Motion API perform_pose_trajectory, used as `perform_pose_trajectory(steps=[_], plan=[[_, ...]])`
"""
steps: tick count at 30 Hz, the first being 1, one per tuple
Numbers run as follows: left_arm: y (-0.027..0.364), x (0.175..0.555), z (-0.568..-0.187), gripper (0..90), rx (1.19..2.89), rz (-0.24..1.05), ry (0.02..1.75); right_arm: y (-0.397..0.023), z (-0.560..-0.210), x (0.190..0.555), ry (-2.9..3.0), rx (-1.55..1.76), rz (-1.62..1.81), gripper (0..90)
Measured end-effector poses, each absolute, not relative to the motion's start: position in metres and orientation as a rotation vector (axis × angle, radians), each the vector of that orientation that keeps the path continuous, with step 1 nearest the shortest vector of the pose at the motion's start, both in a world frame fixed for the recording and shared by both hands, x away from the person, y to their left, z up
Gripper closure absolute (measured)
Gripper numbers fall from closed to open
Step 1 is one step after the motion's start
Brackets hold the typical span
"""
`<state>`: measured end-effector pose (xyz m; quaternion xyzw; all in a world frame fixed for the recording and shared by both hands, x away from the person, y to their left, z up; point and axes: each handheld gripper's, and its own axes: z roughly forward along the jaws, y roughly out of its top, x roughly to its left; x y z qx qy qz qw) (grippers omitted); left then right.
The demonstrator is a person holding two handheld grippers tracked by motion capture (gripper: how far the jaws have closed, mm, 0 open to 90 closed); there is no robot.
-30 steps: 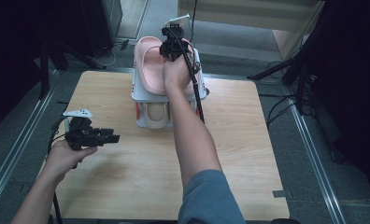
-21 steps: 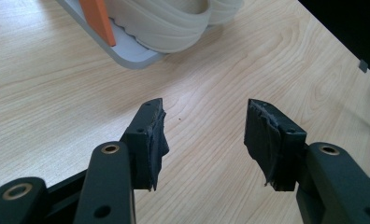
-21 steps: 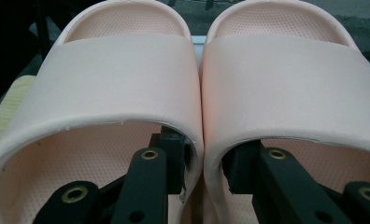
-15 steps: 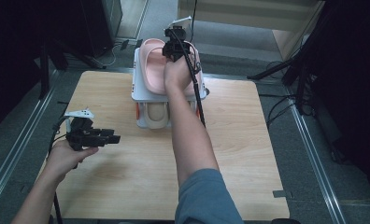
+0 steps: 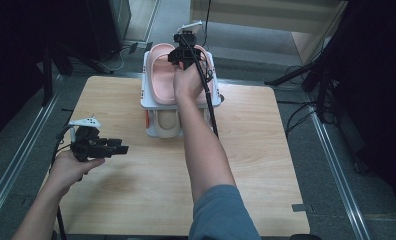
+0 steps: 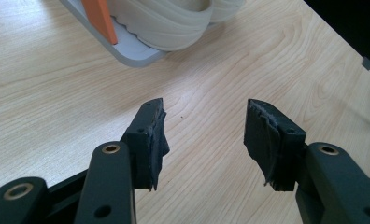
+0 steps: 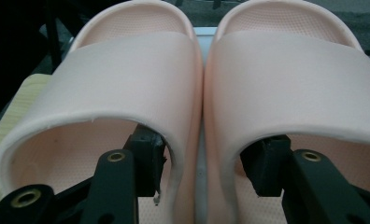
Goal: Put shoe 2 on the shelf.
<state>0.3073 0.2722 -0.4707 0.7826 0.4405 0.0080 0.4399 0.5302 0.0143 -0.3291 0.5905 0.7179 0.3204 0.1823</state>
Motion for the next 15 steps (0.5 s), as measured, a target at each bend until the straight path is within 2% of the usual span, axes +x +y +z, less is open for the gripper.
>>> perform_pose_trajectory(steps=[15], plan=[[0.270,0.308,-0.472,48.2,1.964,0.024,1.098,-0.007,-0.318,0.504,2.063,1.650,1.054,52.1]])
